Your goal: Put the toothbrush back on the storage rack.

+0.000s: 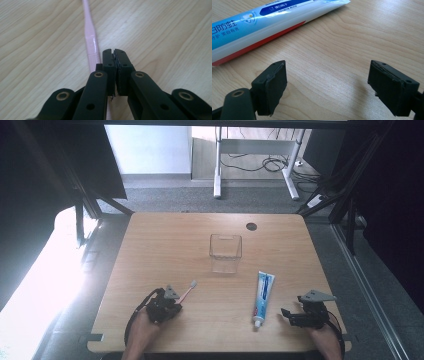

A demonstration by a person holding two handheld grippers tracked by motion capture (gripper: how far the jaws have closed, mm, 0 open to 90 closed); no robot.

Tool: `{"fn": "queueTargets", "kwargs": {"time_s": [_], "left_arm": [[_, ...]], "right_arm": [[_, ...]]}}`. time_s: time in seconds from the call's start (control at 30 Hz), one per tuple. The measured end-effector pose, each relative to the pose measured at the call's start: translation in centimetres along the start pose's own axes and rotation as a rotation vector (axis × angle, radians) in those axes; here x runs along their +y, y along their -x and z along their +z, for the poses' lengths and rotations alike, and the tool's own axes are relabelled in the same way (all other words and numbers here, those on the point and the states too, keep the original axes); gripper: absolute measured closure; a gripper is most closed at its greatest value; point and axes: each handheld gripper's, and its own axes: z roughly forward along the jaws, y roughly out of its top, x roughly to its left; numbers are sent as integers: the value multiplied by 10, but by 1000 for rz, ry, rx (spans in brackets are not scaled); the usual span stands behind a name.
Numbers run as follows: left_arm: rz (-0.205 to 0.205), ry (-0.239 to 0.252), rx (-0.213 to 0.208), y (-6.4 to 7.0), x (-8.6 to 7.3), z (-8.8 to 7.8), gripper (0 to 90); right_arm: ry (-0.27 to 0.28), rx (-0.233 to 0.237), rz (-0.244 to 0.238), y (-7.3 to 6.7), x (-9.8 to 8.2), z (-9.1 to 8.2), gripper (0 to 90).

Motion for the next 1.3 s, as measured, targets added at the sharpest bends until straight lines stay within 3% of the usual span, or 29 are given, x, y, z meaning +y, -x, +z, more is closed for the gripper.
{"fn": "queueTargets", "kwargs": {"time_s": [0.03, 0.23, 0.43, 0.57, 0.8, 1.3], "left_arm": [[-13, 2, -3, -6, -2, -1, 876], [-9, 4, -20, -8, 1, -6, 866], [-8, -22, -1, -16, 9, -14, 807], [-21, -89, 2, -24, 15, -13, 765], [-24, -151, -17, -28, 25, -9, 729], [-11, -401, -20, -27, 66, 13, 713]], "right_arm": [[0, 0, 0, 0, 0, 0, 160], [0, -1, -1, 0, 0, 0, 160], [4, 1, 1, 0, 0, 0, 161], [2, 2, -2, 0, 0, 0, 161], [5, 3, 3, 0, 0, 0, 162], [3, 6, 2, 2, 0, 0, 162]]}}
